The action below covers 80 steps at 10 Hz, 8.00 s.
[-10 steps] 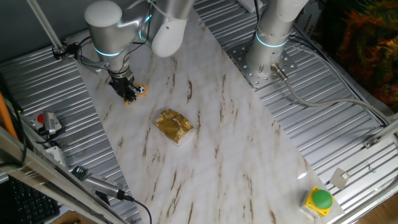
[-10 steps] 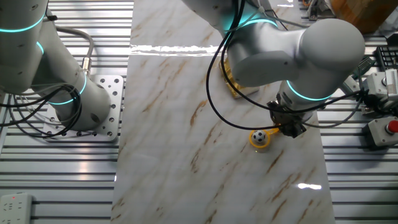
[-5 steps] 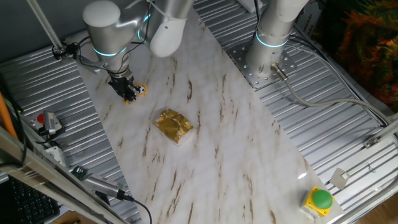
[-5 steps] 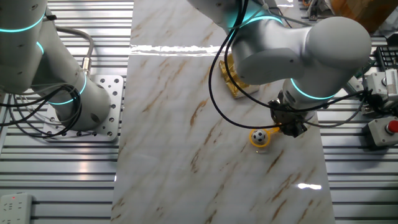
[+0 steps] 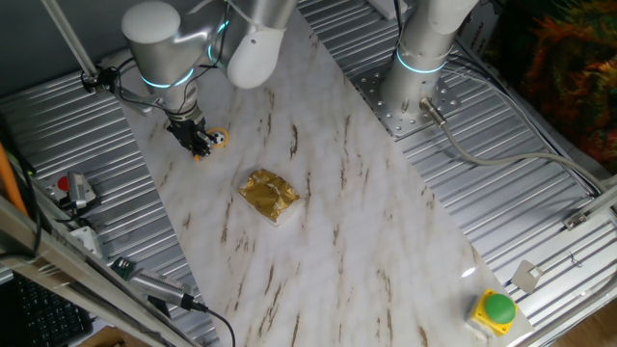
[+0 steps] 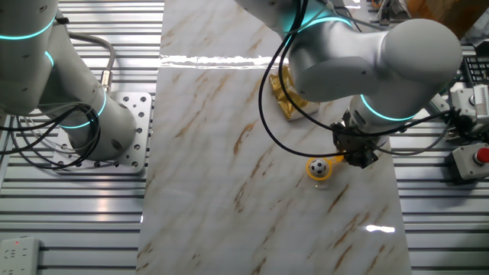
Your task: Remove the bubble ring from the ball
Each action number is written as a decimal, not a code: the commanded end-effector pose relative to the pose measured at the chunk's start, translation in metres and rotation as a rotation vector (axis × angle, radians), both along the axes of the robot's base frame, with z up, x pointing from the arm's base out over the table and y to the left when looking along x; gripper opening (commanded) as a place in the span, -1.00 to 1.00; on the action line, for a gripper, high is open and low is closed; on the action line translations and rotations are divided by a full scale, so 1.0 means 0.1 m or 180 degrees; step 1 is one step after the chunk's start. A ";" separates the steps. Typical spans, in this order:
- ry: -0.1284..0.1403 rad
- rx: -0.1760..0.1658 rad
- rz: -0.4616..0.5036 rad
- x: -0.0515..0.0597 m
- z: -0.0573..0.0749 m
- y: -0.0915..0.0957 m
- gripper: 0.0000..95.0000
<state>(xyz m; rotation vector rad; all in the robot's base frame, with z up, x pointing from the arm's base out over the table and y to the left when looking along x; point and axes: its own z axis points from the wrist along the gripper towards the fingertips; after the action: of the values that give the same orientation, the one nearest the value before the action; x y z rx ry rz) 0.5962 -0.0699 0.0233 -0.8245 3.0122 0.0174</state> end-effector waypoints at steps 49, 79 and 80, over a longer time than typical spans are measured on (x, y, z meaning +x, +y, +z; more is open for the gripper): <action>-0.0099 0.0113 -0.1921 -0.02 0.51 2.77 -1.00; -0.0205 0.0167 -0.2280 0.05 0.03 2.74 -0.20; -0.0205 0.0167 -0.2273 0.05 0.03 2.74 -0.20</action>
<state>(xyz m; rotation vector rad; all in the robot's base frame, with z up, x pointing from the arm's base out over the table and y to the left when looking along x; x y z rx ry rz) 0.6013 0.2045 0.0260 0.2726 3.0326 0.0563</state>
